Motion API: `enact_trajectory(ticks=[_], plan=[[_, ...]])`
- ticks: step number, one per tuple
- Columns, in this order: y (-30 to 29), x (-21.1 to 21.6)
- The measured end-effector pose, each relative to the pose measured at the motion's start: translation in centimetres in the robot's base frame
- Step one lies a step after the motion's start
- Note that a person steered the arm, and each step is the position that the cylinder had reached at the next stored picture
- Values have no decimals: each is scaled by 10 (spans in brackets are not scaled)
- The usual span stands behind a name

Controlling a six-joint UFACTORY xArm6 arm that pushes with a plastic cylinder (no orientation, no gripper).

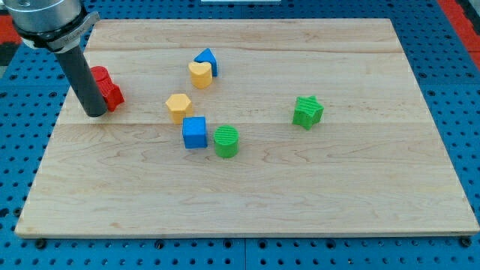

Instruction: Move the red star diagonally to the top right of the red circle

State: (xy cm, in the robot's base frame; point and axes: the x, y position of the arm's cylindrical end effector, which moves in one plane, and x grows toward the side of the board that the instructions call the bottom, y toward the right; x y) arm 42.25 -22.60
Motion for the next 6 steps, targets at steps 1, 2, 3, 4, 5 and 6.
enact_trajectory(ticks=[1,2,3,4,5,6], plan=[[-1,0],[2,0],[0,-1],[0,-7],[-1,-8],[-7,-11]])
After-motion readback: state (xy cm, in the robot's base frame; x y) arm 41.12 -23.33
